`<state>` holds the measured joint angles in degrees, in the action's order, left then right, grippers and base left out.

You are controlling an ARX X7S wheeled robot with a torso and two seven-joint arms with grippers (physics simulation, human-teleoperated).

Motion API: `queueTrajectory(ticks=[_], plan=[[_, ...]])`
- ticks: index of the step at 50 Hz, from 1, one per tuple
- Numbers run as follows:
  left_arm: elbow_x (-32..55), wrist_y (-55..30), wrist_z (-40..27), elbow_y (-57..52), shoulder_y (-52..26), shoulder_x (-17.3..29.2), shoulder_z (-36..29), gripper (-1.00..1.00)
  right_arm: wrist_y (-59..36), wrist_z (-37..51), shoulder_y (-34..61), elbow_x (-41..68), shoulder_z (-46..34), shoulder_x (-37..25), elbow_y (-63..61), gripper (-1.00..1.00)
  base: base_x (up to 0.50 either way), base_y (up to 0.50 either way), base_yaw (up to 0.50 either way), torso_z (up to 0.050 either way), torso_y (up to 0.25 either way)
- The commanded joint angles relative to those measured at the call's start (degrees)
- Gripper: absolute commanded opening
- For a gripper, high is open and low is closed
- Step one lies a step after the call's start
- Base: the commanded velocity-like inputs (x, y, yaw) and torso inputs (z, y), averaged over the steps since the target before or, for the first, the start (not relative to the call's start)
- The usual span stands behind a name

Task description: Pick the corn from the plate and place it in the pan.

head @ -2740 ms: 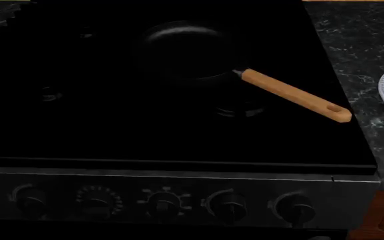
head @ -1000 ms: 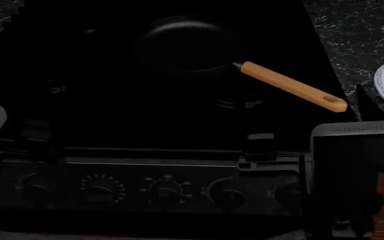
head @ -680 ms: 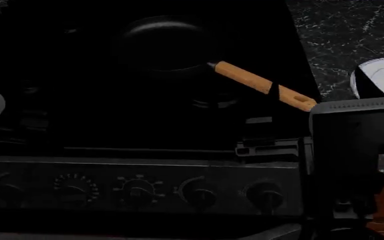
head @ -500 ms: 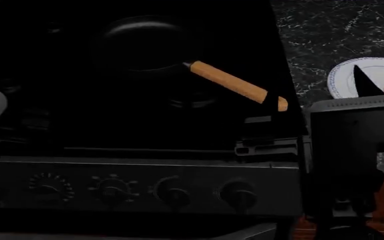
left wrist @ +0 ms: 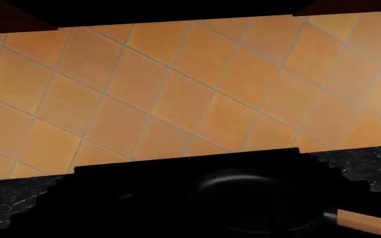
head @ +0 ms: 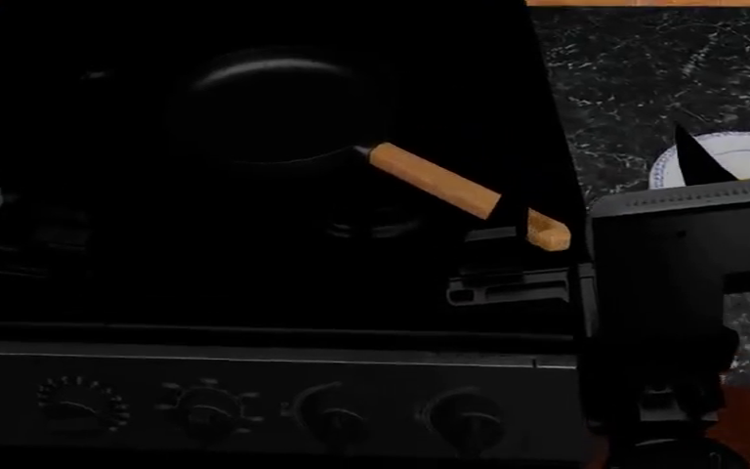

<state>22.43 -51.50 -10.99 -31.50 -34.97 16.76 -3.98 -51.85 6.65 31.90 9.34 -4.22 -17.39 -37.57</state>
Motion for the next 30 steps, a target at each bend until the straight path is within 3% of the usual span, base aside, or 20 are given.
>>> queueTrajectory(ticks=[1,30], plan=[[0.38,-0.22,-0.24,-0.57,0.02,0.31,0.06,1.00,-0.60,0.16,0.10,0.26,-0.27,-0.25,-0.53,1.00,0.36,0.00,0.00,0.000,0.000],[1.04,0.12,-0.69,-0.77,0.43,0.70,-0.13,1.00,-0.59,0.59,-0.47,0.88,-0.30,-0.71,-1.15,1.00,0.40,0.00,0.00,0.000,0.000]])
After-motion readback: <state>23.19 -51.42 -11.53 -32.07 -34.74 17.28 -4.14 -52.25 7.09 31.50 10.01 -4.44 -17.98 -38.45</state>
